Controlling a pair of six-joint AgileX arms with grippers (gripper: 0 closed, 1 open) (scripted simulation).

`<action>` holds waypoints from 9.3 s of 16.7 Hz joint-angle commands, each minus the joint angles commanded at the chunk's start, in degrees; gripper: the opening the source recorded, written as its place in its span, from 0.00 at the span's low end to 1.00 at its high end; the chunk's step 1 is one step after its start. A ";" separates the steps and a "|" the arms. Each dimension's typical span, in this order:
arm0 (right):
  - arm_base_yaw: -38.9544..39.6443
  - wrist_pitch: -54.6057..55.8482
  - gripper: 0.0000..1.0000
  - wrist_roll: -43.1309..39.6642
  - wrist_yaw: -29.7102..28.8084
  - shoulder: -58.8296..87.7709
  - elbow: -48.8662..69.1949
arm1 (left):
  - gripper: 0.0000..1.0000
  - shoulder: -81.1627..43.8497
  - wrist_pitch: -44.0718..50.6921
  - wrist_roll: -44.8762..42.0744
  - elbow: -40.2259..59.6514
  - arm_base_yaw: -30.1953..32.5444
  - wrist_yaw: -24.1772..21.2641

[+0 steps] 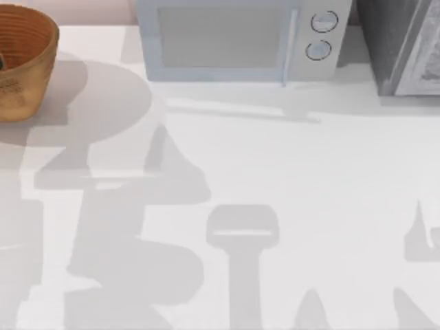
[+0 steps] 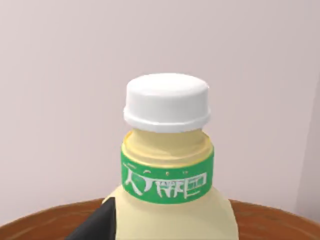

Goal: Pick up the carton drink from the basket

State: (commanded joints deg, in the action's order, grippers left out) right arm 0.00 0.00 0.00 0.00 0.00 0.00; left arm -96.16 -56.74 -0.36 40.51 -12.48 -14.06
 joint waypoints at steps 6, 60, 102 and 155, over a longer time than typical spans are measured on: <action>0.00 0.00 1.00 0.00 0.00 0.00 0.00 | 1.00 -18.64 -10.15 -0.22 7.16 -2.24 -2.65; 0.00 0.00 1.00 0.00 0.00 0.00 0.00 | 0.00 -17.55 10.78 -0.57 28.25 -0.71 -0.99; 0.00 0.00 1.00 0.00 0.00 0.00 0.00 | 0.00 96.15 56.73 0.36 -40.51 12.48 14.06; 0.00 0.00 1.00 0.00 0.00 0.00 0.00 | 0.45 -3.99 -27.79 -5.25 -19.13 54.75 87.25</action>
State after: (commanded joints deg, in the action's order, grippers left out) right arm 0.00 0.00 0.00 0.00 0.00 0.00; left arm -100.14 -84.53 -5.61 21.38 42.27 73.19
